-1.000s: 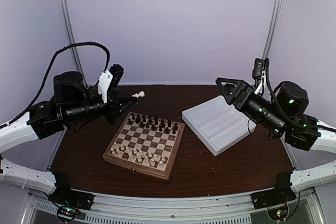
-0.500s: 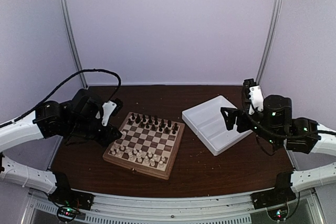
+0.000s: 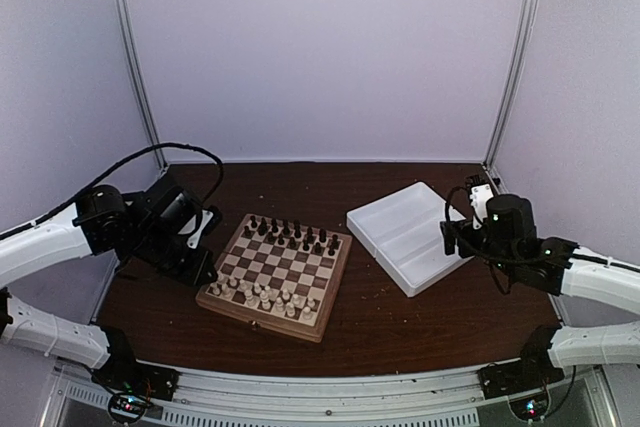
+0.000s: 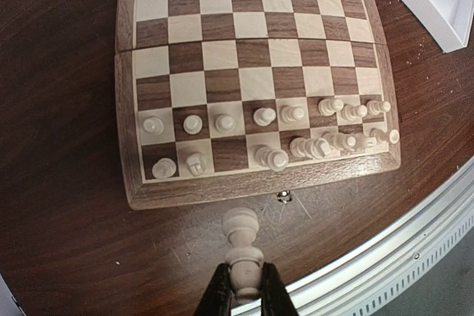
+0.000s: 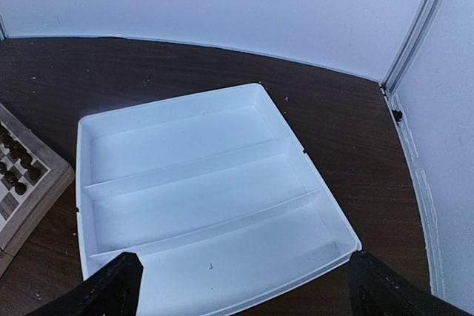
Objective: Set up the chess pieces on the board
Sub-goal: Place the chess piece on the chessboard.
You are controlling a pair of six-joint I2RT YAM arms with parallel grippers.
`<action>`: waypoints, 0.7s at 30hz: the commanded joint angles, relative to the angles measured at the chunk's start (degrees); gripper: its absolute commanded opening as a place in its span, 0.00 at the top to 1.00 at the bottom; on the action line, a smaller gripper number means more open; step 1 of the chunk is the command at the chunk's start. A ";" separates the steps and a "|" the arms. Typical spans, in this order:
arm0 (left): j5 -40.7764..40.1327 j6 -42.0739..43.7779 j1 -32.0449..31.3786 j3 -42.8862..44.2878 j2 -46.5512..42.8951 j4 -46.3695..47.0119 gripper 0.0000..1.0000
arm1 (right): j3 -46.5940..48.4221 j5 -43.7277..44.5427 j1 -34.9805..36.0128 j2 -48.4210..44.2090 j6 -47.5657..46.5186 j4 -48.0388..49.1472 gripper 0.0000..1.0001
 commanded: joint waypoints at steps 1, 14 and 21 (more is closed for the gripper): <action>2.21 -3.00 0.51 -1.75 -1.43 -0.78 1.00 | -5.94 -5.81 -3.03 -1.62 -3.60 11.04 0.00; 7.71 -3.45 2.65 -3.29 5.03 1.33 1.00 | -13.25 -9.70 -4.30 -5.31 -4.79 18.97 0.00; 9.38 -2.65 2.97 -2.99 9.23 3.53 1.00 | -13.40 -9.91 -4.34 -5.28 -4.62 19.16 0.00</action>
